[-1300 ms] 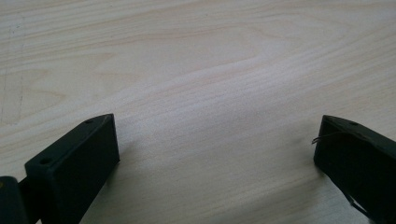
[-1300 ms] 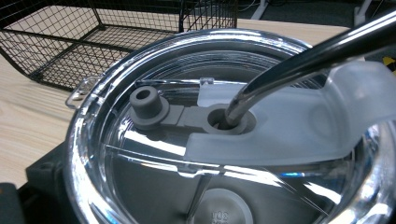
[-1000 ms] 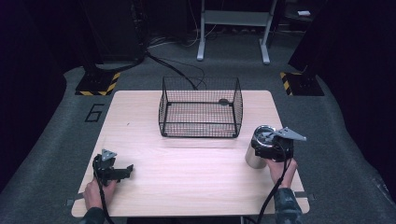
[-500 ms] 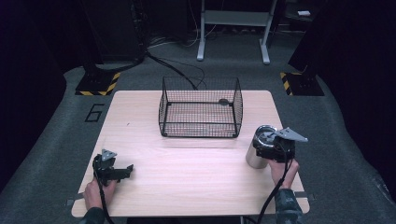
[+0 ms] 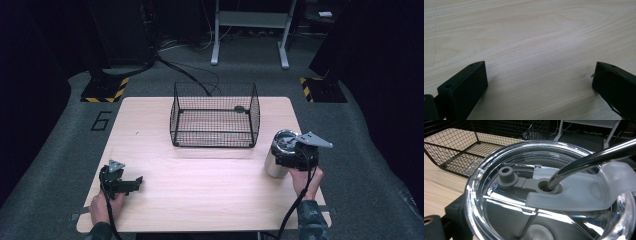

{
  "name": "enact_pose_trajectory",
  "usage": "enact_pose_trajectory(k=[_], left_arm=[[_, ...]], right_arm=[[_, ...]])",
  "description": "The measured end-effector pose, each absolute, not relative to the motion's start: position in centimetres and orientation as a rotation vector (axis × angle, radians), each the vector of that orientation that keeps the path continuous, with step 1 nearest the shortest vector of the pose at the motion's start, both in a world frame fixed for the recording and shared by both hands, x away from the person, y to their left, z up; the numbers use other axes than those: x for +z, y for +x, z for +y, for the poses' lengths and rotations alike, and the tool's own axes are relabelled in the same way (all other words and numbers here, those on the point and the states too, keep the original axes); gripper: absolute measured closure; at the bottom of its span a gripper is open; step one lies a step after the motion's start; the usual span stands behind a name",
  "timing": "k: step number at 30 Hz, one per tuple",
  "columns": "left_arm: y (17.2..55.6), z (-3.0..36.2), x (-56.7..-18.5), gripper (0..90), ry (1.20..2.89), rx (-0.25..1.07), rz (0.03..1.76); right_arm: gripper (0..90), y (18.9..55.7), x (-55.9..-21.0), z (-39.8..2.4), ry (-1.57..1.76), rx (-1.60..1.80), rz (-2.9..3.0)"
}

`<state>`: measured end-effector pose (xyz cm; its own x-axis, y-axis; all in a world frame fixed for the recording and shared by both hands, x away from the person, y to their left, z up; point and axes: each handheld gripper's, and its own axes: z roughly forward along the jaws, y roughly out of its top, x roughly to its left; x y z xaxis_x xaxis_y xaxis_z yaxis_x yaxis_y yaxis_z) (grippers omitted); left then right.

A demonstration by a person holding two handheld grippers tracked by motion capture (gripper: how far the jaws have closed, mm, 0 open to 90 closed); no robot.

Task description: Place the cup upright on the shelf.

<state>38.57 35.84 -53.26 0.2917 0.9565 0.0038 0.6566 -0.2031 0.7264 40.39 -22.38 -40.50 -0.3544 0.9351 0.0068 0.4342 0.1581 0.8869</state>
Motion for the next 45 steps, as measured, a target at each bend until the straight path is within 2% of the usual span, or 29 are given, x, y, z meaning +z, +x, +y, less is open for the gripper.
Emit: enact_pose_trajectory(k=[20, 45], left_arm=[[38.6, 35.8, -53.3, 0.0, 1.944, 0.623, 1.437], [38.6, 35.8, -53.3, 0.0, 1.944, 0.624, 1.438]], right_arm=[[3.6, 40.7, -38.4, -21.0, 1.252, 1.179, 1.927], [3.7, 42.1, -35.3, -16.8, 1.141, 1.255, 2.022]])
